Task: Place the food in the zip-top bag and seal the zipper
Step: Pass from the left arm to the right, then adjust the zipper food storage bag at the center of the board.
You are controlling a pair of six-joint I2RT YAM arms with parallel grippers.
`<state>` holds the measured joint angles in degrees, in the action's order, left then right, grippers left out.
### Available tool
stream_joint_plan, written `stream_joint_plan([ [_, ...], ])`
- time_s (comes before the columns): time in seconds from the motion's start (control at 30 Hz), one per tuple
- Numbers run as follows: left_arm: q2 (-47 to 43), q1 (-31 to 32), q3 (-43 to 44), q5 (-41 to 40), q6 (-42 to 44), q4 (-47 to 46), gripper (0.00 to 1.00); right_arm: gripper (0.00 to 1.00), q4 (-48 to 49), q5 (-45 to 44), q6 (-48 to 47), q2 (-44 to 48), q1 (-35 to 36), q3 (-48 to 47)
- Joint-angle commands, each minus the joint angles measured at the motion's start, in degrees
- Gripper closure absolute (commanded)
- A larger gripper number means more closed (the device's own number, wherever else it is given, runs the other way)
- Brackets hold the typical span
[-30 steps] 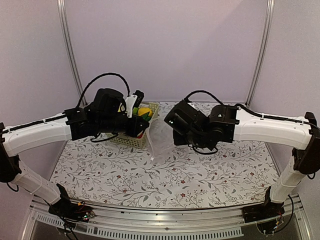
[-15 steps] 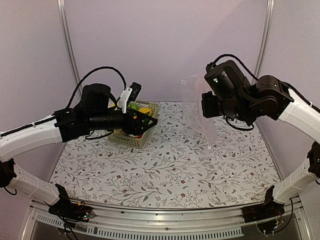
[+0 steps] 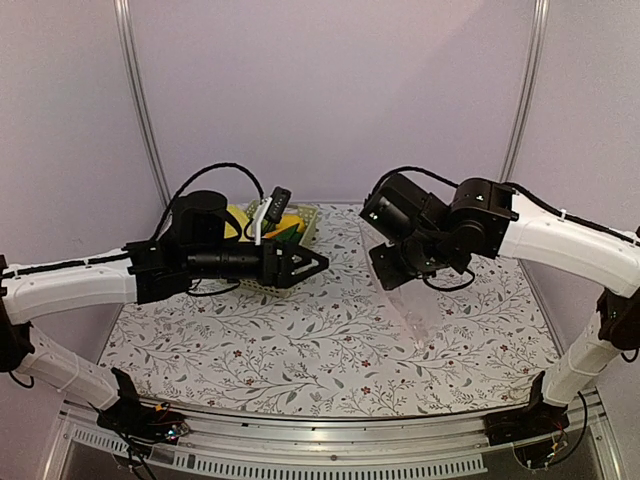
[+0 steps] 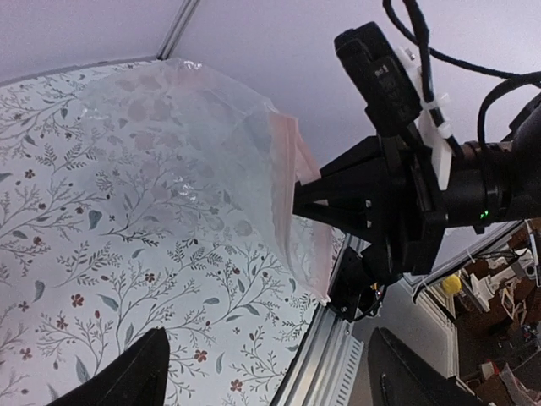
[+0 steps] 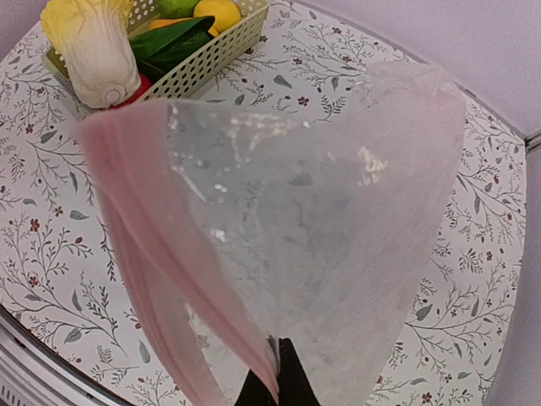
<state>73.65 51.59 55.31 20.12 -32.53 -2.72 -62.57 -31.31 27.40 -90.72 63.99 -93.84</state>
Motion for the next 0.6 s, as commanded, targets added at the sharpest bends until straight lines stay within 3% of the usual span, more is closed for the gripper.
stream_joint_plan([
  [0.0,0.88,1.94,-5.19,-0.33,-7.58,-7.96,0.17,1.00,11.92,12.35,1.59,-1.22,-0.38,4.30],
  [0.13,0.35,4.07,-9.60,-6.62,-10.30,-9.85,0.15,1.00,18.89,17.27,3.50,-2.03,-0.36,7.32],
  [0.4,0.57,6.49,-17.67,-11.66,-17.06,-19.36,0.14,1.00,26.49,21.35,6.69,-1.66,-0.36,10.34],
  [0.57,2.92,8.01,-17.74,-14.03,-18.03,-20.84,0.27,1.00,27.71,22.42,6.75,-1.66,-0.40,10.34],
])
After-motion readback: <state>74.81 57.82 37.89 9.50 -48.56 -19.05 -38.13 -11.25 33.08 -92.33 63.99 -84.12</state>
